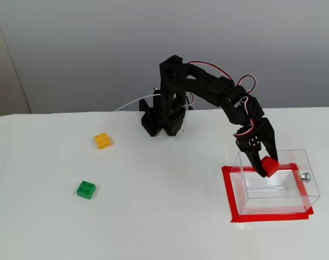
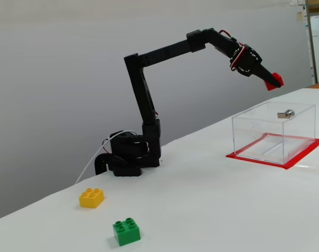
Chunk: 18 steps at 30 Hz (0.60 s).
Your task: Pick the red lego brick and place it into the transparent box
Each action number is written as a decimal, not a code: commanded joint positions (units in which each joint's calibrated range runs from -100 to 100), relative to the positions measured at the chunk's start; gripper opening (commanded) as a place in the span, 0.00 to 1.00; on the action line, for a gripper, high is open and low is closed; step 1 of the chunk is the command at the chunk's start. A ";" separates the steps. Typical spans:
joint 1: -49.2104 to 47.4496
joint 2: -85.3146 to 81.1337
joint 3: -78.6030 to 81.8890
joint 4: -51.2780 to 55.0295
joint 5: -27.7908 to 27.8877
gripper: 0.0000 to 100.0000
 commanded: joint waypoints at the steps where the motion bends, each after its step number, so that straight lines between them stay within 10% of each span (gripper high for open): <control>1: -2.98 1.24 -2.99 0.25 0.20 0.05; 18: -7.93 11.51 -9.14 -0.70 -0.32 0.05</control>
